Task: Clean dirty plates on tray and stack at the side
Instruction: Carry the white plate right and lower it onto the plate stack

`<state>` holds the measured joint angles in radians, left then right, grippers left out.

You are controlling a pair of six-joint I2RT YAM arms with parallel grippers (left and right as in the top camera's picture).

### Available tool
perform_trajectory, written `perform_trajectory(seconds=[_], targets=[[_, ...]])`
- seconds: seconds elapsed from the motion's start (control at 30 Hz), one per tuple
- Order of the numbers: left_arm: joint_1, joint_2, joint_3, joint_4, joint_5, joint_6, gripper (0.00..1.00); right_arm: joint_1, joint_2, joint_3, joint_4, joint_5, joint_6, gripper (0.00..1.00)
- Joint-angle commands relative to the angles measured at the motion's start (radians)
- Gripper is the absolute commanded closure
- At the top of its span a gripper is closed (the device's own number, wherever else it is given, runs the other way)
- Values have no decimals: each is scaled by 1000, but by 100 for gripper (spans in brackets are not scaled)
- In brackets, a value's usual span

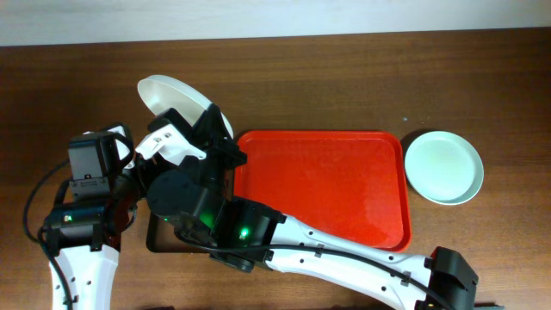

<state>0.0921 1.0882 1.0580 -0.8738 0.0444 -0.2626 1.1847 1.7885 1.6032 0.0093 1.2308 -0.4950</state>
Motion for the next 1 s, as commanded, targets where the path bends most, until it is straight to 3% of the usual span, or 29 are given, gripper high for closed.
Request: perform_trajectory(seconds=[0.0, 0.07, 0.13, 0.2, 0.3, 0.4, 0.53, 0.67, 0.8, 0.97], targets=[[2, -3, 13, 1, -8, -10, 1, 0, -13, 19, 6, 23, 18, 96], [2, -3, 13, 1, -8, -10, 1, 0, -13, 19, -5, 23, 52, 96], [2, -3, 13, 1, -8, -10, 1, -3, -13, 19, -101, 16, 179, 96], [2, -3, 13, 1, -8, -10, 1, -22, -13, 18, -251, -15, 367, 96], [2, -3, 13, 1, -8, -10, 1, -76, -13, 18, -595, -293, 766, 96], [2, -3, 13, 1, -8, -10, 1, -187, -13, 18, -792, -542, 1054, 96], [2, -3, 13, 1, -8, -10, 1, -387, -36, 18, -848, -826, 1107, 96], [2, -3, 13, 1, -8, -10, 1, -681, -67, 18, -1002, -1079, 1106, 96], [2, -3, 13, 1, -8, -10, 1, -1059, -67, 18, -1216, -1089, 1105, 96], [2, -3, 13, 1, -8, -10, 1, -1518, -66, -15, -1323, -1088, 1075, 96]])
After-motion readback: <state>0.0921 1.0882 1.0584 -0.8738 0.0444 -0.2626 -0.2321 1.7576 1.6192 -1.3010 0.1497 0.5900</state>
